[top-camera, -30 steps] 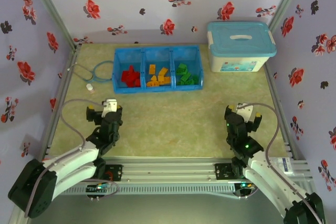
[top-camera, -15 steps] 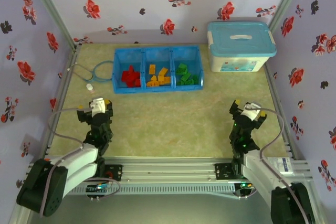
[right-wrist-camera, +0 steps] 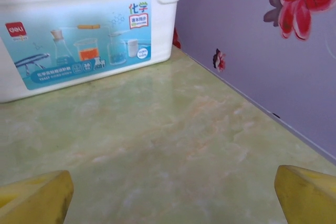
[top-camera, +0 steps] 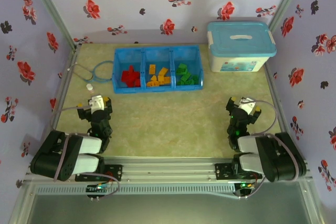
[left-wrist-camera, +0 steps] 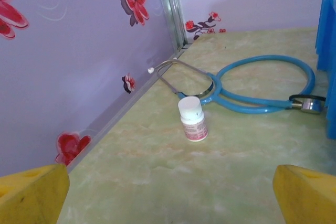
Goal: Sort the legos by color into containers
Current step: Reset both arms
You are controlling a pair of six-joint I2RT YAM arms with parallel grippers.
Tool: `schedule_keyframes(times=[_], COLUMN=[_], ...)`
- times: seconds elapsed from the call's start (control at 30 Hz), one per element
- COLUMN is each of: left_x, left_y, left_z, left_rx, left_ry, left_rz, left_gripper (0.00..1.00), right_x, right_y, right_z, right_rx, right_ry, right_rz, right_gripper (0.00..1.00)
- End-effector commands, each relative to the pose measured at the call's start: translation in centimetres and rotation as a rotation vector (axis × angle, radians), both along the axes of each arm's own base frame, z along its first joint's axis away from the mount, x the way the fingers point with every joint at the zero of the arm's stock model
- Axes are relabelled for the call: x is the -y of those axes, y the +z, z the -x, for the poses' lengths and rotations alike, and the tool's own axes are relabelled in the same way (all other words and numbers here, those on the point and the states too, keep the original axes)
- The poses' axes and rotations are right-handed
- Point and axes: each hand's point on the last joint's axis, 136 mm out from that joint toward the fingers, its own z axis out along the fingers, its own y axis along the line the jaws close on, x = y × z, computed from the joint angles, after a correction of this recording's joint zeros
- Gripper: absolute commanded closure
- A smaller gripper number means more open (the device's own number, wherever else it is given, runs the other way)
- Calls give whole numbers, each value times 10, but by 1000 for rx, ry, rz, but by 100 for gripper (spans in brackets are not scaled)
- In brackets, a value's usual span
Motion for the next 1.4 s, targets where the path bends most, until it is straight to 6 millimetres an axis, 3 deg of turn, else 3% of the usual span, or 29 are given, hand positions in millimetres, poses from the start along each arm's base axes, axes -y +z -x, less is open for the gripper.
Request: schedule_keyframes(times=[0.0, 0.1, 0.17, 0.47, 0.6, 0.87, 1.03, 1.2, 1.3, 1.37], left_x=[-3, -9, -11, -4, -9, 35, 44, 47, 43, 33], left_y=[24, 22, 22, 15, 4, -4, -6, -6, -10, -18], left_z=[-8, -10, -10, -18, -37, -52, -52, -54, -56, -69], left_rx=[110, 120, 124, 110, 75, -8, -19, -22, -24, -43], left_ry=[5, 14, 17, -37, -25, -212, -275, -297, -313, -305], left_rz=[41, 67, 78, 92, 97, -14, -22, -24, 12, 57], left_gripper=[0, 0, 0, 0, 0, 0, 0, 0, 0, 0], right_x=[3, 9, -7, -11, -15, -34, -47, -40, -26, -13], right_y=[29, 19, 17, 17, 16, 14, 10, 5, 1, -8], right_z=[-12, -23, -37, -33, -34, -43, -46, -50, -69, -82], right_rx=[138, 134, 81, 100, 95, 60, 41, 32, 8, -118], right_ry=[-11, -31, 48, 72, 86, 151, 231, 226, 159, 118], right_rz=[-16, -14, 15, 26, 35, 97, 119, 79, 52, -28], right_gripper=[1, 1, 2, 1, 1, 1, 1, 1, 0, 1])
